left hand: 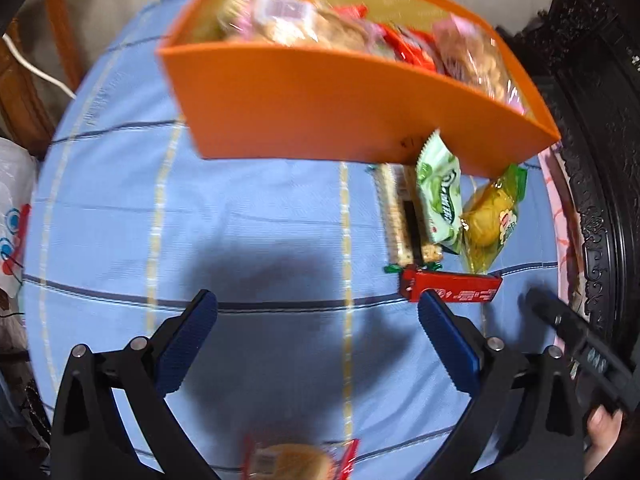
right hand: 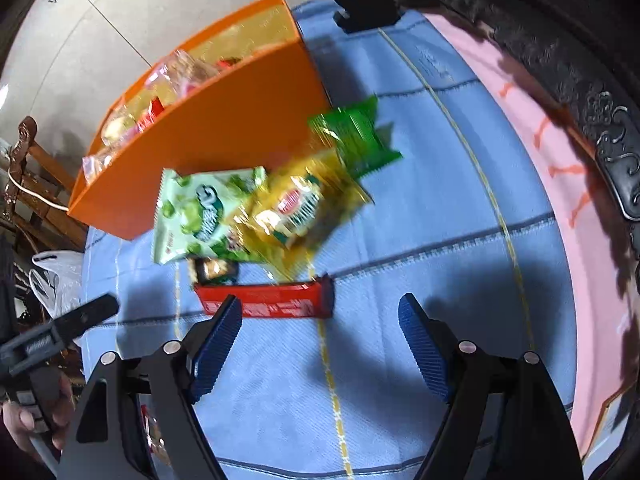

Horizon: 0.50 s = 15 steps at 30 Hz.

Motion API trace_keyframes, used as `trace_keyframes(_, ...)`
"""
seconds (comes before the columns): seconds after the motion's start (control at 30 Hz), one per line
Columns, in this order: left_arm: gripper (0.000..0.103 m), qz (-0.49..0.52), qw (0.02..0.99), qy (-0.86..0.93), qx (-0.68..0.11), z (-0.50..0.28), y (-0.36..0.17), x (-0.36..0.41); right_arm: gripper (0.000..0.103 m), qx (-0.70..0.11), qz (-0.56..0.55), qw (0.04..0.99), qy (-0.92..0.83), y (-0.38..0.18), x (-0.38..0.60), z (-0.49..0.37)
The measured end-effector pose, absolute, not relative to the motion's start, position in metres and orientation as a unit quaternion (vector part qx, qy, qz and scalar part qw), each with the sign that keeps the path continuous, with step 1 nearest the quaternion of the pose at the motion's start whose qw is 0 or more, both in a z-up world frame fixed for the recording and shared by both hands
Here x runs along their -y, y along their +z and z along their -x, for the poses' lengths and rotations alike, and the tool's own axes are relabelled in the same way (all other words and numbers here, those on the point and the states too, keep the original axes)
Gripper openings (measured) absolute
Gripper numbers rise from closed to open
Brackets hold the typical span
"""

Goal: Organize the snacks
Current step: 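Move both tools back over the remaining snacks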

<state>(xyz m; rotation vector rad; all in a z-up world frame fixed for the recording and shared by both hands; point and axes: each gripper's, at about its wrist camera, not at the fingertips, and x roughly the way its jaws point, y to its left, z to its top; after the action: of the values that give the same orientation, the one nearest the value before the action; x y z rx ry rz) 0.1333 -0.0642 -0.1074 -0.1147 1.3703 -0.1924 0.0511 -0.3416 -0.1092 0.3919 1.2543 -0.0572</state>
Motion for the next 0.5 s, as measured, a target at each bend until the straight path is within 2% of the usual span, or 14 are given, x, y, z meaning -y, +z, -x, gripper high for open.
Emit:
trace_keyframes(0.37, 0.097, 0.078, 0.750, -0.107, -0.648, -0.180, -0.128, 0.128, 0.081, -0.598, -0.176, 0.782, -0.014, -0.113, 0.354, -0.053)
trace_keyframes(0.4, 0.093, 0.078, 0.749, -0.112, -0.649, -0.181, -0.129, 0.133, 0.081, -0.597, -0.174, 0.783, -0.015, -0.113, 0.355, -0.055)
trace_keyframes(0.47, 0.059, 0.073, 0.740, -0.132, -0.655, -0.185, -0.134, 0.145, 0.081, -0.598, -0.170, 0.783, -0.017, -0.116, 0.357, -0.060)
trace_keyframes(0.5, 0.051, 0.074, 0.731, -0.141, -0.663, -0.187, -0.139, 0.149, 0.081, -0.599, -0.171, 0.782, -0.019, -0.118, 0.358, -0.063)
